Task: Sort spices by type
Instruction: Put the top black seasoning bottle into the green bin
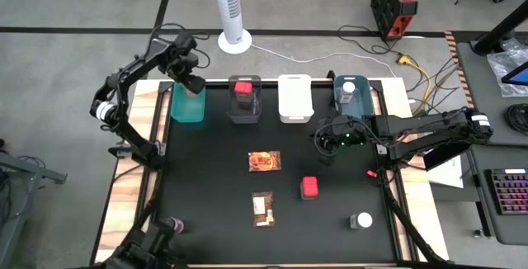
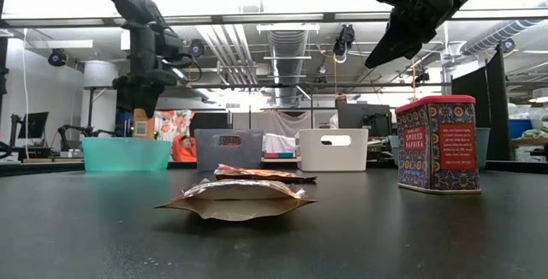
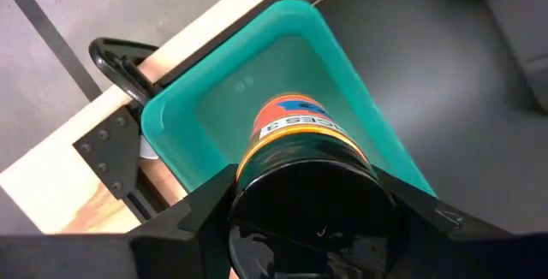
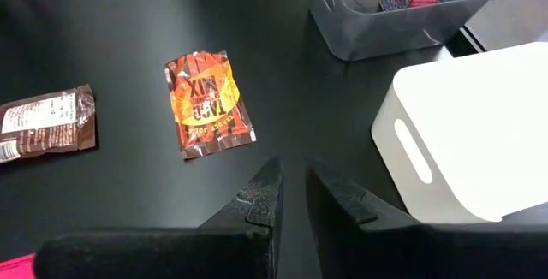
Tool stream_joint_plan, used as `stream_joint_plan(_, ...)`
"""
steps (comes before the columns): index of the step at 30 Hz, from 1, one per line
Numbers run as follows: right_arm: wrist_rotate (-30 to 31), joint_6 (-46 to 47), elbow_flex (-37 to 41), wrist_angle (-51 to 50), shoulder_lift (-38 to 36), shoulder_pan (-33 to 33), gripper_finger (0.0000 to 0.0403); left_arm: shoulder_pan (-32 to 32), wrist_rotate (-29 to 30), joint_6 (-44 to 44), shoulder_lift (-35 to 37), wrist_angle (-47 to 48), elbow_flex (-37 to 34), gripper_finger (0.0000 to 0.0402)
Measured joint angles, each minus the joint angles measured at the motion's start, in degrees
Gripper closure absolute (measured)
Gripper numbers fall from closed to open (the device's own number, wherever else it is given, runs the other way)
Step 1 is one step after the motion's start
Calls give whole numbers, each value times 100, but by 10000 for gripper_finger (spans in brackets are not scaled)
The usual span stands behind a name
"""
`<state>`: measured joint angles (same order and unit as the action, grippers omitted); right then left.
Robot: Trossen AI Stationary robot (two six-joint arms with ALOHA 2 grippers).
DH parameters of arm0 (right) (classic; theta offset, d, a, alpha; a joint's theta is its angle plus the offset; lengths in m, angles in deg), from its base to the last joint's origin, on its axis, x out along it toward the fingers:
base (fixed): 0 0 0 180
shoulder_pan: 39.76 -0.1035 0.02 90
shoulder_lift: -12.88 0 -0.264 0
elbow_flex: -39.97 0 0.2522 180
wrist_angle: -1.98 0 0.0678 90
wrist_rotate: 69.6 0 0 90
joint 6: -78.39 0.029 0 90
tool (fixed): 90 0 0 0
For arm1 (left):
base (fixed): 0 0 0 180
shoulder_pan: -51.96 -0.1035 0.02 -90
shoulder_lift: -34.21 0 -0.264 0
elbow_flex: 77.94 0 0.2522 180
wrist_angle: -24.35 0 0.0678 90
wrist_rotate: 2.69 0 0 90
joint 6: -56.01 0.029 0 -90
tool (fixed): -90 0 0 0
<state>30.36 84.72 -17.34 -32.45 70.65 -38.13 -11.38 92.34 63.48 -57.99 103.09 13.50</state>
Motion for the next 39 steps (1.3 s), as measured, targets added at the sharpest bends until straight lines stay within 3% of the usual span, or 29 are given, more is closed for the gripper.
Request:
stream_joint_plan(12,-2,2,0,-1,0,-1,364,-167,44,88,7,-858,-540,209)
stream_joint_plan(39,-4,7,-4,-2,0,-2,364,-187,-152,-89,-249,-908,-705,209)
